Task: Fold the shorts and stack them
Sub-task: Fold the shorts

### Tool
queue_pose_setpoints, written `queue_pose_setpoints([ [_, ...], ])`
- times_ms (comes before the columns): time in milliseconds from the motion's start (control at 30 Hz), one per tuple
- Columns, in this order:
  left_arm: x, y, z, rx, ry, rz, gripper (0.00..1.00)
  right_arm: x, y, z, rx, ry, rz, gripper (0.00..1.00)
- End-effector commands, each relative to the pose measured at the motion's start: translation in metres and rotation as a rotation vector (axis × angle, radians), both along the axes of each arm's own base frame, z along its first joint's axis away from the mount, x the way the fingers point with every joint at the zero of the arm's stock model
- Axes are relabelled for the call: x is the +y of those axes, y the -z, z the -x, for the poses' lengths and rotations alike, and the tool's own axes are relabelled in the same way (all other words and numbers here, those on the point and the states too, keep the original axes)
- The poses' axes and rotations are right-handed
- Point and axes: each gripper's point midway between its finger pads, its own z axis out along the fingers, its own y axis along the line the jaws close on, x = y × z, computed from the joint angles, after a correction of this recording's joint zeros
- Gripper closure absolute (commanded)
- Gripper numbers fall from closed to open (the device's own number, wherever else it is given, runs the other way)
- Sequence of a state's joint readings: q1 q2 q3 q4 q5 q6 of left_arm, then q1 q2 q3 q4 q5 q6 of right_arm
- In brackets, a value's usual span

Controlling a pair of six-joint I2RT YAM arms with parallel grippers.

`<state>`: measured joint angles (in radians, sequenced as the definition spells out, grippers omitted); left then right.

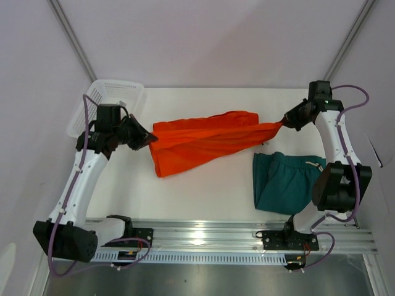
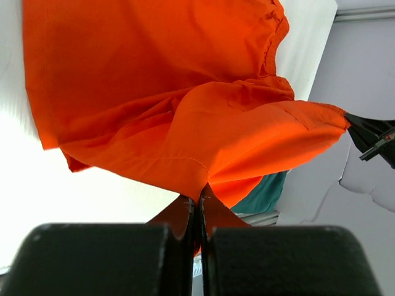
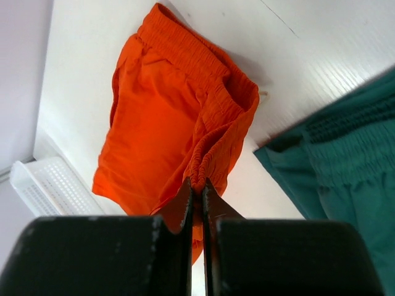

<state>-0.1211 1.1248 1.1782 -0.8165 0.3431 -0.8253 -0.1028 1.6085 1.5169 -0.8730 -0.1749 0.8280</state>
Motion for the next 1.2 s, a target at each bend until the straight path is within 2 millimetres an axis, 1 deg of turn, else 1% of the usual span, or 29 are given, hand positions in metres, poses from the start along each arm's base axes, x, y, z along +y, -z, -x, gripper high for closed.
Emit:
queue_pose_setpoints([
  [0,0.011,-0.029,-0.031,-0.097,-0.009,-0.035,1.0,-0.01,-0.024,-0.033,-0.078,0.042,0.013,1.0],
  [33,0.013,-0.029,-0.036,-0.092,-0.017,-0.043,1.0,-0.01,-0.014,-0.042,-0.057,0.039,0.009,1.0],
  [67,0.018,-0.026,-0.04,-0.081,-0.031,-0.046,1.0,-0.01,-0.024,-0.051,-0.077,0.038,0.011,1.0],
  [100,0.018,-0.021,-0.045,-0.071,-0.033,-0.038,1.0,-0.007,-0.024,-0.057,-0.078,0.03,0.01,1.0],
  [133,0.019,-0.018,-0.048,-0.063,-0.035,-0.032,1.0,-0.006,-0.013,-0.067,-0.055,0.025,0.007,1.0],
  [167,0.021,-0.017,-0.051,-0.065,-0.045,-0.026,1.0,-0.005,-0.013,-0.072,-0.054,0.025,0.01,1.0],
  [200,0.024,-0.01,-0.057,-0.054,-0.061,-0.013,1.0,-0.004,-0.022,-0.082,-0.081,0.028,0.006,1.0],
  [233,0.026,-0.006,-0.059,-0.049,-0.068,-0.006,1.0,-0.001,-0.011,-0.09,-0.066,0.02,-0.006,1.0],
  [267,0.031,-0.003,-0.063,-0.042,-0.086,0.0,1.0,0.0,-0.011,-0.098,-0.079,0.018,-0.011,1.0],
  [300,0.029,0.002,-0.063,-0.029,-0.078,0.011,1.0,0.003,-0.019,-0.106,-0.105,0.015,-0.017,1.0],
  [333,0.039,0.006,-0.071,-0.023,-0.107,0.017,1.0,0.007,-0.007,-0.115,-0.088,0.007,-0.024,1.0],
  [367,0.043,0.01,-0.072,-0.011,-0.118,0.024,1.0,0.008,-0.006,-0.119,-0.083,0.007,-0.024,1.0],
  [400,0.045,0.013,-0.073,-0.002,-0.123,0.027,1.0,0.011,-0.017,-0.128,-0.116,0.001,-0.021,1.0],
  [433,0.047,0.017,-0.076,0.001,-0.128,0.028,1.0,0.016,-0.016,-0.133,-0.121,-0.01,-0.023,1.0],
  [467,0.052,0.019,-0.079,-0.002,-0.144,0.029,1.0,0.019,-0.011,-0.142,-0.133,-0.015,-0.027,1.0],
  [533,0.058,0.025,-0.082,0.003,-0.16,0.032,1.0,0.027,-0.014,-0.154,-0.171,-0.027,-0.049,1.0],
  [567,0.063,0.029,-0.087,0.012,-0.173,0.041,1.0,0.031,-0.015,-0.166,-0.216,-0.032,-0.068,1.0],
  [633,0.068,0.033,-0.092,0.019,-0.184,0.047,1.0,0.039,-0.016,-0.175,-0.242,-0.047,-0.111,1.0],
  [667,0.074,0.038,-0.096,0.028,-0.199,0.046,1.0,0.044,-0.018,-0.187,-0.293,-0.06,-0.132,1.0],
  [700,0.078,0.04,-0.098,0.028,-0.207,0.047,1.0,0.051,-0.022,-0.19,-0.314,-0.083,-0.162,1.0],
  [733,0.081,0.042,-0.1,0.031,-0.215,0.048,1.0,0.055,-0.027,-0.2,-0.367,-0.099,-0.182,1.0],
  [800,0.091,0.045,-0.105,0.025,-0.241,0.05,1.0,0.069,-0.03,-0.207,-0.412,-0.136,-0.241,1.0],
  [833,0.094,0.046,-0.106,0.023,-0.246,0.051,1.0,0.072,-0.04,-0.215,-0.471,-0.152,-0.254,1.0],
  [867,0.096,0.045,-0.107,0.017,-0.248,0.054,1.0,0.076,-0.041,-0.217,-0.485,-0.163,-0.265,1.0],
  [967,0.097,0.046,-0.109,0.006,-0.235,0.047,1.0,0.08,-0.049,-0.222,-0.53,-0.175,-0.268,1.0],
  [1067,0.098,0.046,-0.105,0.006,-0.233,0.037,1.0,0.08,-0.055,-0.219,-0.539,-0.176,-0.27,1.0],
  [1100,0.096,0.046,-0.103,0.002,-0.228,0.039,1.0,0.08,-0.05,-0.215,-0.525,-0.177,-0.275,1.0],
  [1133,0.096,0.046,-0.1,0.0,-0.226,0.039,1.0,0.079,-0.059,-0.211,-0.546,-0.184,-0.274,1.0],
  [1167,0.095,0.046,-0.098,0.0,-0.225,0.039,1.0,0.08,-0.061,-0.206,-0.549,-0.191,-0.28,1.0],
])
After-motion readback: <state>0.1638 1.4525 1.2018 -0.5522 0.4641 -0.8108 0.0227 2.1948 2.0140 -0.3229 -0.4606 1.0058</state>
